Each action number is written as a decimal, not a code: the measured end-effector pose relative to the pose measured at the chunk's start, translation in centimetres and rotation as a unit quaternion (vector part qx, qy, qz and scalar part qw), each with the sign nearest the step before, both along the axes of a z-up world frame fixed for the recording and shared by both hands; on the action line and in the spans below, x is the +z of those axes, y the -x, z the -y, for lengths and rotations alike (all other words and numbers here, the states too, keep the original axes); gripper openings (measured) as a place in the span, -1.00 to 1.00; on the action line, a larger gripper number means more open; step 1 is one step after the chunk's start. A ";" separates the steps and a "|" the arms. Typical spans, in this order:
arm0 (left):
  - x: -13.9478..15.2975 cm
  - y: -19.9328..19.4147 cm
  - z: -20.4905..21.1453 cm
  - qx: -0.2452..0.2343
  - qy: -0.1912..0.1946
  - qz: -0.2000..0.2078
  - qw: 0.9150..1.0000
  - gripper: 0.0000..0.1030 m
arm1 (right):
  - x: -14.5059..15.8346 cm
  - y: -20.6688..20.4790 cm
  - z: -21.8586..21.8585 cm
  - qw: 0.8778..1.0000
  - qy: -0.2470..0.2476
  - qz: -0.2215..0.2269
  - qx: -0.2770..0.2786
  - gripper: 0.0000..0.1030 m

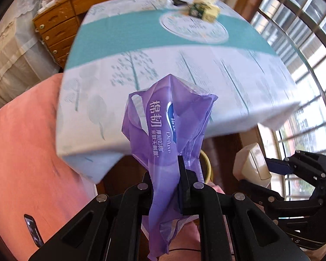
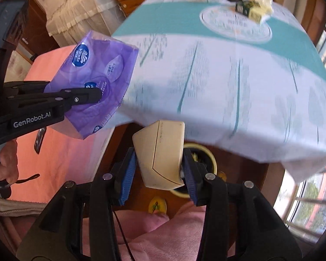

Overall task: Collect trash
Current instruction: 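Carry the tissue pack and beige box over the bin to drop them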

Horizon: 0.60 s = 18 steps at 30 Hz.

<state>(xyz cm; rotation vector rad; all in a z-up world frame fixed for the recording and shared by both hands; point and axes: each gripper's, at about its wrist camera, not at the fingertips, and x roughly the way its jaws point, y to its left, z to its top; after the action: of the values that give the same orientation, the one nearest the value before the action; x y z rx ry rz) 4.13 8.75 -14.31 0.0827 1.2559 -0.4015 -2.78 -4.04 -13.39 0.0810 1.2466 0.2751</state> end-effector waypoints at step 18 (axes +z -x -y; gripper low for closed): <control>-23.2 7.3 6.2 -0.046 -0.013 -0.098 0.994 -0.75 | -23.9 7.3 4.0 0.978 -0.025 -0.129 -0.164 -0.25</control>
<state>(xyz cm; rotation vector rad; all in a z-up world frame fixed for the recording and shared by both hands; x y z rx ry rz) -3.17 2.51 -37.54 0.1259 1.4557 -0.4816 -10.05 -8.06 -37.30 0.3710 1.4601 0.0079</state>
